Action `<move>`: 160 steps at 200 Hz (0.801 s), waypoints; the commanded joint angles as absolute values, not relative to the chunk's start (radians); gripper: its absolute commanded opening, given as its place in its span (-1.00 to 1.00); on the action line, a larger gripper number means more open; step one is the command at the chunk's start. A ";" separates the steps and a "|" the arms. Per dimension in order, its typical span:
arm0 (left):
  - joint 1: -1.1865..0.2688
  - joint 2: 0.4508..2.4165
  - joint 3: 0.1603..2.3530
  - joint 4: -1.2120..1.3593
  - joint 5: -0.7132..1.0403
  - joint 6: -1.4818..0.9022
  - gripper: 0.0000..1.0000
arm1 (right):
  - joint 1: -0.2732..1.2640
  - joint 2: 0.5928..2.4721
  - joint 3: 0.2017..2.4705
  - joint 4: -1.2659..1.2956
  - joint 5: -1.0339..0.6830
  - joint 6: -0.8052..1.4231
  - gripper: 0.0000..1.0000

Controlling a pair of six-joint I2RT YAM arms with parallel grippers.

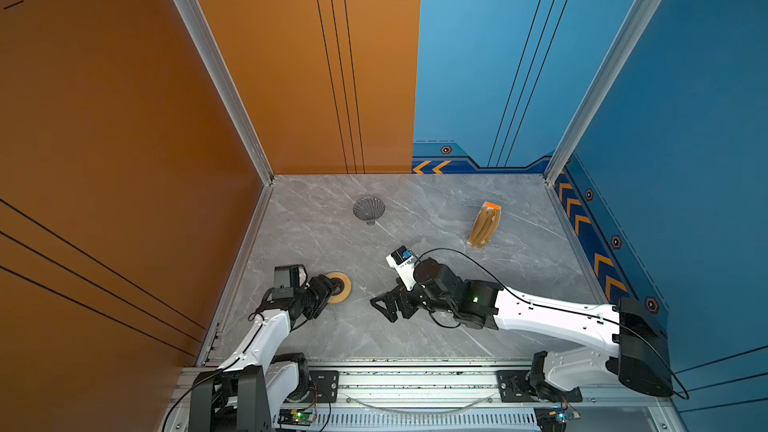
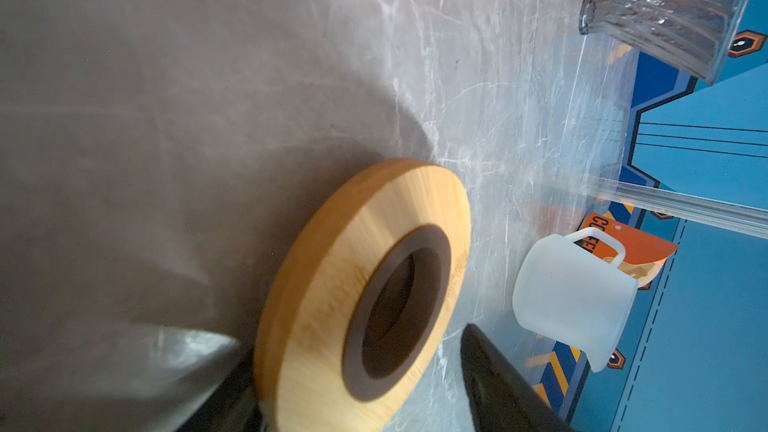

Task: Place the coffee filter in the dripper
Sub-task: 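Close the left gripper on the edge of the bamboo ring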

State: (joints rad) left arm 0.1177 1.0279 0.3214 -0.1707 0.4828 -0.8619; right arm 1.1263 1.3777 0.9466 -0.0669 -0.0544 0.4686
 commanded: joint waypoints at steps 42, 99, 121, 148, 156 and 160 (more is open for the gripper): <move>0.125 1.020 0.320 -0.115 0.525 -0.890 0.23 | 1.124 1.398 0.965 -0.069 -0.058 0.459 1.00; 0.125 1.013 0.343 -0.139 0.528 -0.879 0.09 | 1.124 1.408 0.968 -0.081 -0.051 0.460 0.98; 0.125 1.011 0.344 -0.138 0.530 -0.879 0.02 | 1.124 1.411 0.968 -0.081 -0.045 0.462 0.98; 0.124 1.011 0.347 -0.143 0.533 -0.875 -0.10 | 1.124 1.413 0.964 -0.075 -0.038 0.466 0.98; 0.124 1.009 0.348 -0.144 0.533 -0.875 -0.14 | 1.125 1.414 0.963 -0.072 -0.039 0.469 0.97; 0.126 1.009 0.348 -0.145 0.532 -0.874 -0.16 | 1.124 1.413 0.963 -0.072 -0.038 0.471 0.97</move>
